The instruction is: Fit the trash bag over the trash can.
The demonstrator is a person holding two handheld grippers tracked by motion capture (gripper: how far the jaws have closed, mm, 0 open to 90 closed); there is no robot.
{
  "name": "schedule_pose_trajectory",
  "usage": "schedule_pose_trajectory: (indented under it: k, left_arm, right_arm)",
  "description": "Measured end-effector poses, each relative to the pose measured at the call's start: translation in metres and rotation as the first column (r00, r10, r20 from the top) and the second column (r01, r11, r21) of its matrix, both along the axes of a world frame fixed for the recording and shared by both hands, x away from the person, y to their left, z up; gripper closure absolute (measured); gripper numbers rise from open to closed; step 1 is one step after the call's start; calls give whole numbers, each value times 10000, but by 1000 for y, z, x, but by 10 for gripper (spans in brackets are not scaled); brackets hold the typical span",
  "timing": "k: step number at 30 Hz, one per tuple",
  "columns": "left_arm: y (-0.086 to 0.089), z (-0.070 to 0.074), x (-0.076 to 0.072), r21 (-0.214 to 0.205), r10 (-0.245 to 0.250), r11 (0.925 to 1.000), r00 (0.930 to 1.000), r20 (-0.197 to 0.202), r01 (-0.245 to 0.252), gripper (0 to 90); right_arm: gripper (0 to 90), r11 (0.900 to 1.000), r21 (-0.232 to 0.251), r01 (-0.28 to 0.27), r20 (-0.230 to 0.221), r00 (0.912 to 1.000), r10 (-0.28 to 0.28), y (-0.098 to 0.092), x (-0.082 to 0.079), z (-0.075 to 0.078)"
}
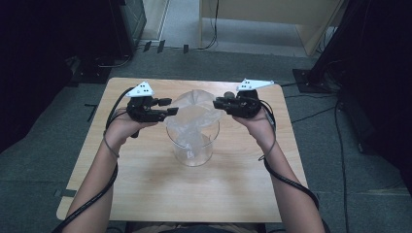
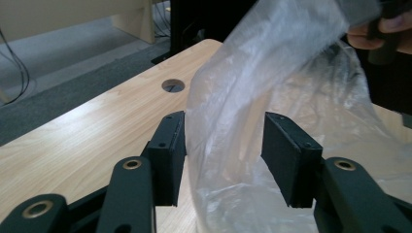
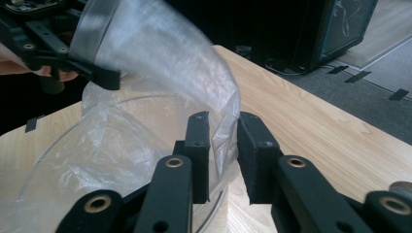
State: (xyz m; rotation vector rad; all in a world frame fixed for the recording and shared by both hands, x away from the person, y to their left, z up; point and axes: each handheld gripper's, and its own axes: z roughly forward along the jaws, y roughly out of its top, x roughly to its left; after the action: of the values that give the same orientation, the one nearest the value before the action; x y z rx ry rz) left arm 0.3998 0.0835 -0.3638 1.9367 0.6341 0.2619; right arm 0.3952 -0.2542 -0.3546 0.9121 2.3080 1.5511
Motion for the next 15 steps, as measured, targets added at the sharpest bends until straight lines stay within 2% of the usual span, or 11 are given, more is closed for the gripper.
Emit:
schedule_pose_trajectory:
  k: [1,5,9,11,13,15]
  left_arm:
    - [0,-1,1,-72,67,10000,10000,-52,-67,563]
    - [-1,-4,2,192,279,9994,9996,33,-280,644]
    - [-1,-10,4,310,313,9991,9990,-317,-303,758]
    - [-2,-13,4,444,305,9986,9982,-508,-282,765]
    - [-2,-14,3,553,325,9980,9977,-602,-292,822]
    - [-1,-15,4,494,448,9979,9964,-721,-413,884]
  right_arm:
    - [775,10000,-19,-39,0,10000,39,1,0,-1]
    - [787,9999,-98,-95,-45,9999,94,4,0,-3]
    - [802,10000,-82,-14,-84,10000,13,5,0,-7]
    - [808,10000,-64,46,-114,9999,-47,5,1,-9]
    - [816,9999,-49,122,-194,9997,-123,4,2,-11]
    - [822,9998,-54,195,-250,9995,-196,2,3,-13]
